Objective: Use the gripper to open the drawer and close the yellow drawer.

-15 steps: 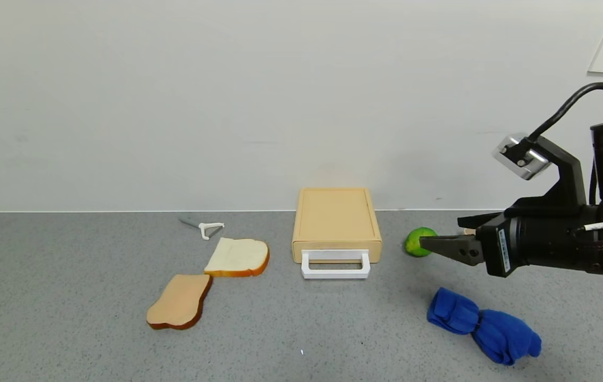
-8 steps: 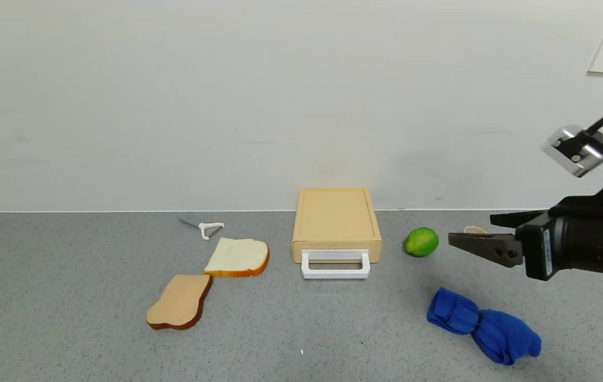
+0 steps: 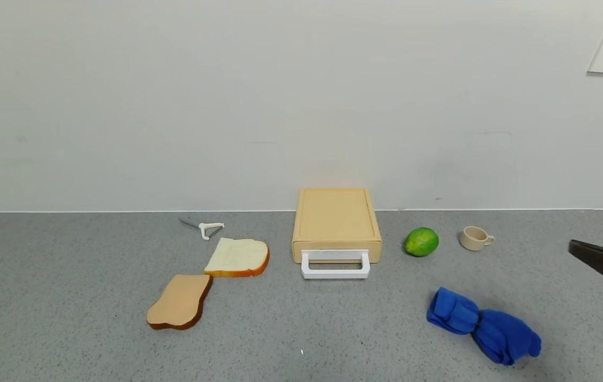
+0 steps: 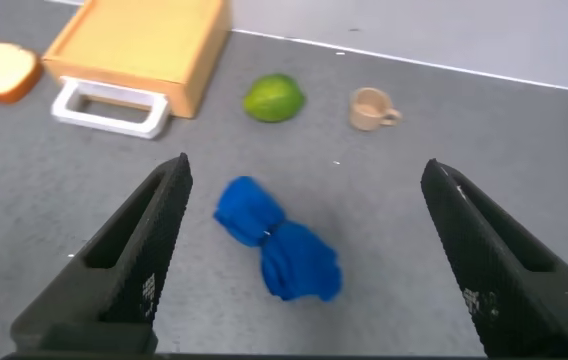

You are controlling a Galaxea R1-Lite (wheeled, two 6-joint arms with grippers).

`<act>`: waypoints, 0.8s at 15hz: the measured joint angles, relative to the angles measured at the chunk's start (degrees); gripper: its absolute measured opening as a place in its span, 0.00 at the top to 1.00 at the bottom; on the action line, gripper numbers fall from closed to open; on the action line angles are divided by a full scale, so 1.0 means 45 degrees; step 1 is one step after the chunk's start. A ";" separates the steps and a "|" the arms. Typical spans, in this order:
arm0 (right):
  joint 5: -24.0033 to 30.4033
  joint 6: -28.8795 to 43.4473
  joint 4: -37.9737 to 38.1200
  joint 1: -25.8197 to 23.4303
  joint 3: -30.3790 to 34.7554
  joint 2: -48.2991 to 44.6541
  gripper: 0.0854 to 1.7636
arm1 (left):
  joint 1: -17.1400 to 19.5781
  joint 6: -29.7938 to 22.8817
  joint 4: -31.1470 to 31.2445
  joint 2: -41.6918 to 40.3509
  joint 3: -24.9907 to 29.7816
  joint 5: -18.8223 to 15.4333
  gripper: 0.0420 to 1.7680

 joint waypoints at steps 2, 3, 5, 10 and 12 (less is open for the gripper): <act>-0.0937 0.0000 0.1113 -0.0122 0.0301 -0.1509 0.04 | 0.0000 0.0003 0.0000 0.0000 0.0000 0.0000 0.03; -0.1360 0.0000 0.1793 -0.0165 0.0368 -0.2297 0.04 | 0.0000 0.0003 -0.0003 0.0000 0.0000 0.0000 0.03; -0.2200 -0.0003 0.2798 -0.0244 0.0439 -0.3671 0.04 | 0.0000 0.0003 0.0005 0.0000 0.0000 0.0000 0.03; -0.3045 -0.0179 0.4061 -0.1880 0.0442 -0.6469 0.04 | 0.0000 0.0008 0.0005 0.0000 0.0000 0.0000 0.03; -0.3026 -0.0642 0.4213 -0.2628 0.0463 -0.7431 0.04 | -0.0005 0.0003 0.0011 0.0000 0.0000 0.0000 0.03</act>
